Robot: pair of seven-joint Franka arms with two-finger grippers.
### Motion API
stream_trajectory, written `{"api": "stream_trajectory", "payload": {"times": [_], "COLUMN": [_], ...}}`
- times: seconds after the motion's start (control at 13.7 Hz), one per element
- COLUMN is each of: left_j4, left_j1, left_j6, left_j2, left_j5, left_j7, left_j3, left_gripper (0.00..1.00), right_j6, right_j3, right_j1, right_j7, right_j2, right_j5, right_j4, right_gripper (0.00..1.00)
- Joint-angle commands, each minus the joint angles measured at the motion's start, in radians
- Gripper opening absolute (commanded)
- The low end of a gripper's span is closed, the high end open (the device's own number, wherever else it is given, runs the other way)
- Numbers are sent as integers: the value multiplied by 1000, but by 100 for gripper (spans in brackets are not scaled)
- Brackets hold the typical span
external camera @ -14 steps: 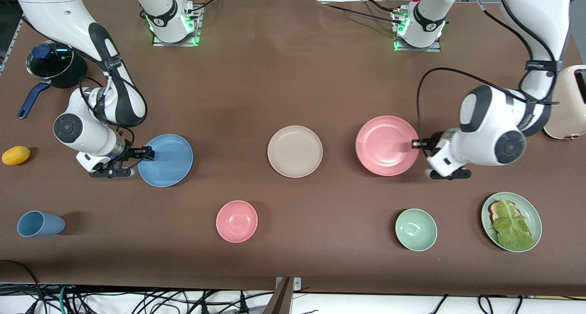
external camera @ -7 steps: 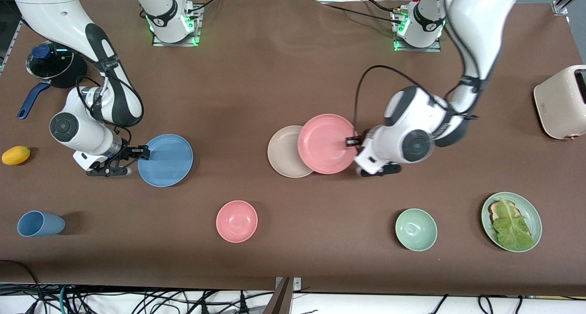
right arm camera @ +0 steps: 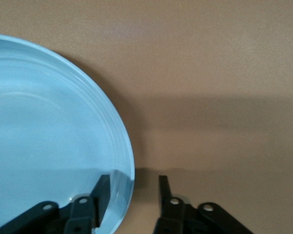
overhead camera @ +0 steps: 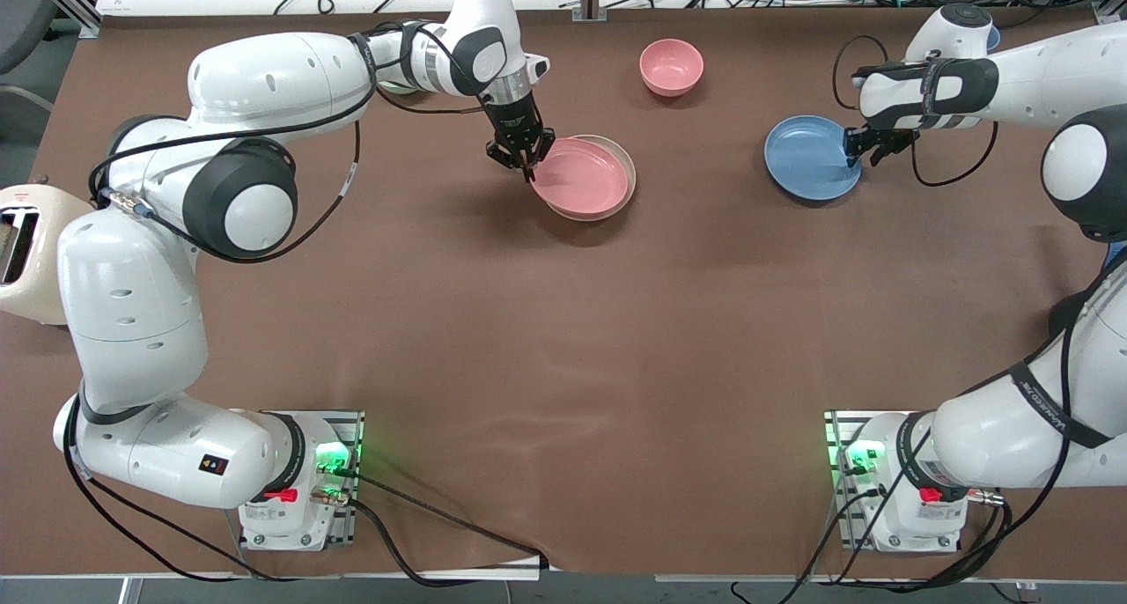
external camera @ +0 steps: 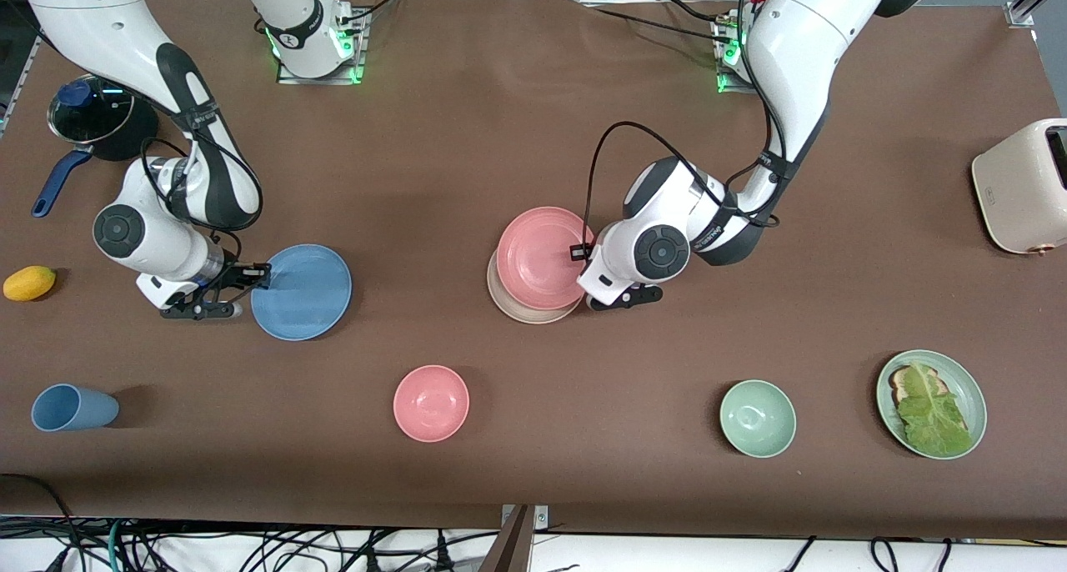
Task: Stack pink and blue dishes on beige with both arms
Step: 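Release the pink plate with the left gripper while the right gripper grips the blue plate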
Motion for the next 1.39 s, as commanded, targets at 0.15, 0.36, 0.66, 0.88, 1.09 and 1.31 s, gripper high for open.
{"api": "stream_trajectory", "payload": {"times": [0.15, 0.36, 0.66, 0.88, 1.09, 1.31], "left_j4": [32, 26, 26, 27, 31, 32], "left_j1": [7, 45, 179, 318, 440, 524], "left_j6": [-23, -55, -141, -207, -257, -292], "left_j2": [-3, -27, -34, -78, -118, -144], "left_j5": [23, 74, 129, 131, 131, 140], "left_j7": [-32, -26, 151, 354, 515, 647], "left_j3": [15, 34, 31, 31, 32, 38], "left_gripper": [100, 100, 100, 100, 100, 100], "right_j6": [13, 11, 5, -103, -434, -550], "right_j3": [9, 9, 10, 20, 35, 38], "right_j1": [-11, -11, -11, -8, -5, 50], "right_j7": [-23, -23, -22, -22, -29, -11], "right_j2": [-25, -26, -26, -80, -81, -80], "right_j5": [24, 24, 24, 35, 102, 133], "right_j4": [-28, -28, -27, 22, 273, 398], "right_gripper": [25, 9, 0, 0, 0, 0]}}
